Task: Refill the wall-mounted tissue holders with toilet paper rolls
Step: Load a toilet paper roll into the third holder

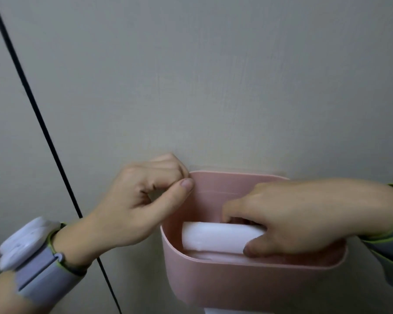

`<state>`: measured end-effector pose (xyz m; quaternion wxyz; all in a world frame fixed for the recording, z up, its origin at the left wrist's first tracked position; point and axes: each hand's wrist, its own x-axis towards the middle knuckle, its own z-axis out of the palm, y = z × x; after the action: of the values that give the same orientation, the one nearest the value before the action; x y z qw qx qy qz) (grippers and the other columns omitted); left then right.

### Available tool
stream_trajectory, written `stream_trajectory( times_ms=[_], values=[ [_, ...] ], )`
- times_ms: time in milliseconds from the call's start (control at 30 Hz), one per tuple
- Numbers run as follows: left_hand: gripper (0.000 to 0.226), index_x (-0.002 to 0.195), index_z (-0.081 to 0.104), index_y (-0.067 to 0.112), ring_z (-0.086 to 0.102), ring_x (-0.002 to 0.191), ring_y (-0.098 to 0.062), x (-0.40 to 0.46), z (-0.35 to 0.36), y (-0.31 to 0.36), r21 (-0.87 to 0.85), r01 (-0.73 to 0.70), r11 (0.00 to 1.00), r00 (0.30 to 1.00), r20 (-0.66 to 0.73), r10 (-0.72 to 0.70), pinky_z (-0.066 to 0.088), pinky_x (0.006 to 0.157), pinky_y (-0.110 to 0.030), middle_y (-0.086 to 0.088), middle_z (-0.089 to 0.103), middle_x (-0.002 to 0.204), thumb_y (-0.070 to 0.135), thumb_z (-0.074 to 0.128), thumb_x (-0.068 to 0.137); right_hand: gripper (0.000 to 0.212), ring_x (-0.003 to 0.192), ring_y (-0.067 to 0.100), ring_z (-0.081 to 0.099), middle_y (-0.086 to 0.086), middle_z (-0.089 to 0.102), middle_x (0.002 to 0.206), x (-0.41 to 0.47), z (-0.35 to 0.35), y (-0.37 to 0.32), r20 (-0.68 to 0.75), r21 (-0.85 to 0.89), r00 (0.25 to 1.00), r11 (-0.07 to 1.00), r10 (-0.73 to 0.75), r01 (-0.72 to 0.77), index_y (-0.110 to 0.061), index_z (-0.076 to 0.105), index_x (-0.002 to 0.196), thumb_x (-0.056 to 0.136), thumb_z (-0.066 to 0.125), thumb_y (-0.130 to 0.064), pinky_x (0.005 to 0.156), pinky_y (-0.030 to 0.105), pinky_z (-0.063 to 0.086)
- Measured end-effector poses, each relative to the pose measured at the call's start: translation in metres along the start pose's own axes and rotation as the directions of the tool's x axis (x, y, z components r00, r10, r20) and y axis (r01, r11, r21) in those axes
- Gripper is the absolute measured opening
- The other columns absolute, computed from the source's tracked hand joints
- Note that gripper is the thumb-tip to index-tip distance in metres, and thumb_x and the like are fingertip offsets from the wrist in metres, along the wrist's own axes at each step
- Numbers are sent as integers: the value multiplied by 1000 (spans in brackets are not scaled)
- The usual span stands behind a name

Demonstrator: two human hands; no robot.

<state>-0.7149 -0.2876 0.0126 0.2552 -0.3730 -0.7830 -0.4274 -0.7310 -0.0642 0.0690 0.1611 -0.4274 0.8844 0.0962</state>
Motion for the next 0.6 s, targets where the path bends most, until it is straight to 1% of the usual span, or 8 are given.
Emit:
stream_trajectory(
  times_ms=[67,133,300,400,467,500,567,600],
  values=[
    [42,54,43,12,56,69,-26,0,2,-1,-22,6,1000,1000,-27,-6,44,62,-38,9,45,63,14,46,96,27,93,10,49,-16,58,103,6,3,-1,8,-2,1000,1000,-16,16,-42,46,110,88,60,-50,79,34,46],
    [40,56,42,15,56,69,-29,-1,2,-1,-37,-5,999,999,-47,3,44,62,-38,9,46,64,14,46,96,27,89,11,48,-12,61,107,11,6,-5,24,-8,1000,1000,-17,17,-39,49,110,88,61,-46,77,34,44],
    [39,58,42,17,59,70,-31,-5,5,-2,-16,30,999,994,-101,-31,43,63,-35,8,50,67,19,47,97,19,87,13,51,-10,63,100,13,11,-3,53,-37,999,999,-4,6,-31,55,104,88,63,-32,72,31,41],
    [38,58,45,21,61,73,-30,-9,7,0,-2,71,997,987,-148,-71,41,65,-27,6,51,65,21,48,96,27,88,12,50,-11,65,104,14,12,0,16,-82,1000,996,-17,19,-33,56,114,89,63,-31,70,27,35],
    [36,60,50,25,66,79,-27,-12,9,4,-1,105,995,977,-188,-103,43,68,-24,7,57,69,23,49,96,35,92,10,52,-12,66,110,14,12,5,-30,-90,999,995,-46,43,-36,53,123,89,63,-34,72,25,34],
    [35,60,53,23,68,84,-26,-15,9,7,3,116,993,973,-204,-113,45,71,-26,6,61,74,23,50,95,37,92,7,53,-13,66,112,13,11,7,-58,-76,996,995,-66,62,-37,52,124,89,63,-36,74,24,38],
    [33,65,59,12,68,97,-24,-22,11,12,17,151,988,964,-224,-143,48,81,-29,-1,66,89,23,50,95,36,96,3,58,-16,66,113,8,9,15,-128,-36,985,993,-113,109,-39,51,124,90,62,-42,83,24,47],
    [31,72,62,7,67,104,-24,-27,12,16,23,180,983,957,-235,-170,49,86,-31,-4,66,96,23,49,95,35,98,0,59,-19,65,114,6,8,19,-167,-7,976,990,-143,144,-39,52,124,90,61,-44,87,23,48]
  ],
)
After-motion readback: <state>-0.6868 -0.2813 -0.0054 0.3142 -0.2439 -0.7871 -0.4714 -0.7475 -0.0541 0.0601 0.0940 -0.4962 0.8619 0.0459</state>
